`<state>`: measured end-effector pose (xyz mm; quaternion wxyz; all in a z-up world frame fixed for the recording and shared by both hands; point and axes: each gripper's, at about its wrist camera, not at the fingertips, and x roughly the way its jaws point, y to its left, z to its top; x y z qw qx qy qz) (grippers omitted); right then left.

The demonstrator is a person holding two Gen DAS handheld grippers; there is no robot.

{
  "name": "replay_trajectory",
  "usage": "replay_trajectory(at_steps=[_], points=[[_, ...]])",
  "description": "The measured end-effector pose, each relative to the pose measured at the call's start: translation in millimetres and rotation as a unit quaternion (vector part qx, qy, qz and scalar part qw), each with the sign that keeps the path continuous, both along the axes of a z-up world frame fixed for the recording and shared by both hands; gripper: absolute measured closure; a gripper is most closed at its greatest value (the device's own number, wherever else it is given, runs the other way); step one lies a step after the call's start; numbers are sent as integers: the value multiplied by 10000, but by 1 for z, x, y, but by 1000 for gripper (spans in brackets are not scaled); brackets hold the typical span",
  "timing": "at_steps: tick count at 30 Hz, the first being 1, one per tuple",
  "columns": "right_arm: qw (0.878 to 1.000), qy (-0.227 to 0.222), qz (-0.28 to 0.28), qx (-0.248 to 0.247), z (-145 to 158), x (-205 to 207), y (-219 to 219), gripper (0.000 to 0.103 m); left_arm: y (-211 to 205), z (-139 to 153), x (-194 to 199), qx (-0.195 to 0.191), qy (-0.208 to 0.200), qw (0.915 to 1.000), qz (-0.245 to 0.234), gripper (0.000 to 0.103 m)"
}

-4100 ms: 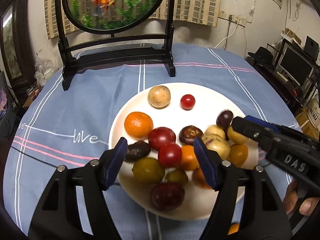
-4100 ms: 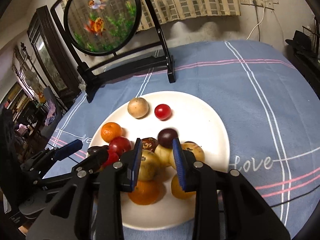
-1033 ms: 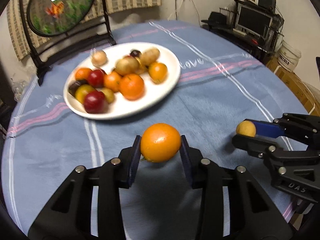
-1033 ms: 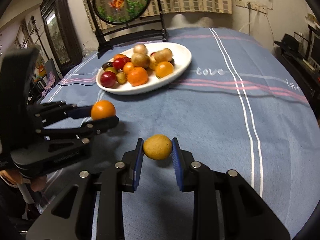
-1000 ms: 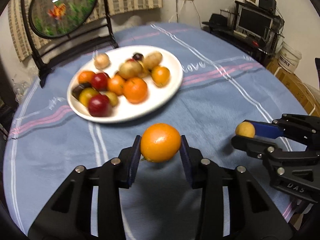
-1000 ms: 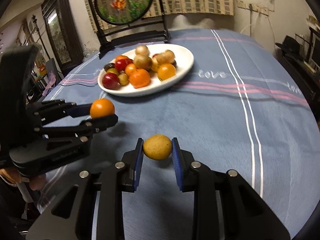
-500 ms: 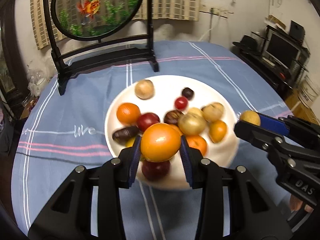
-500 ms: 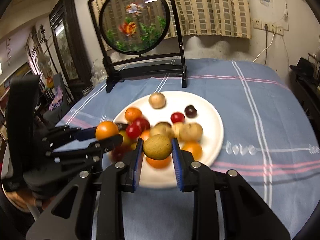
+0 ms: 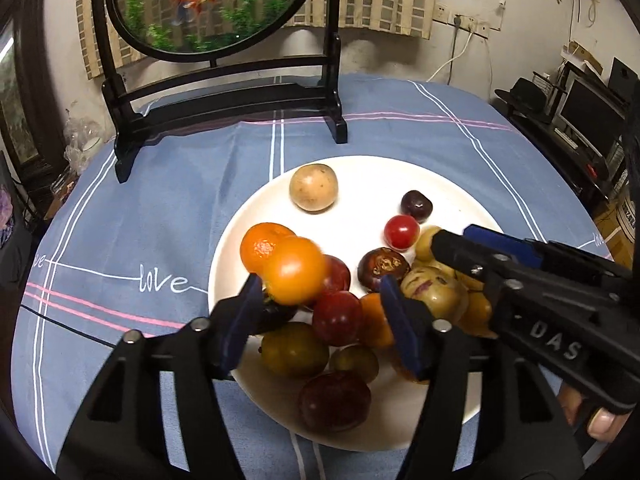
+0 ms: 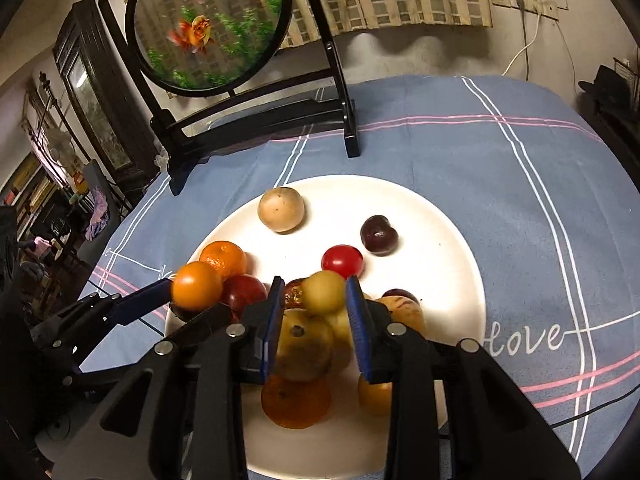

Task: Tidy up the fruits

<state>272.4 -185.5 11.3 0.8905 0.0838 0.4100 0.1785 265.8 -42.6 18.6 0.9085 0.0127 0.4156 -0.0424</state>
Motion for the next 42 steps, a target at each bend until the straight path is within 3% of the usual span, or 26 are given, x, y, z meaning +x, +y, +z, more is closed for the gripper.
replay_trajectory(at_steps=[5,8,20,22,24,29,32,35,42], points=[[9998,-42,-3,178,6,-19,-16,71,4,6,-12,11,-97,9999,101,25],[9999,-59,5,162,11,-38,-25,71,8,5,-25,11,-46,9999,154,22],[9972,-155,-137,-716,6,-130,-43,71,14,6,-109,5,-153,9997,186,13],[9972,-113,-137,-728,2,-143,-43,65,15,6,-120,5,-162,9997,180,13],[9977,-120,-163,-643,-1,-153,-44,34,14,7,-133,64,-173,9997,165,13],[9947,-225,-185,-986,-6,-175,-39,33,18,9,-158,15,-228,9996,161,13],[9953,-163,-151,-945,-8,-183,-39,30,20,8,-168,-20,-232,9996,187,12],[9949,-200,-190,-967,-8,-188,-38,1,22,6,-174,-108,-200,9995,216,12],[9938,-234,-47,-1090,-13,-197,-31,1,27,-4,-183,-109,-139,9994,301,11]])
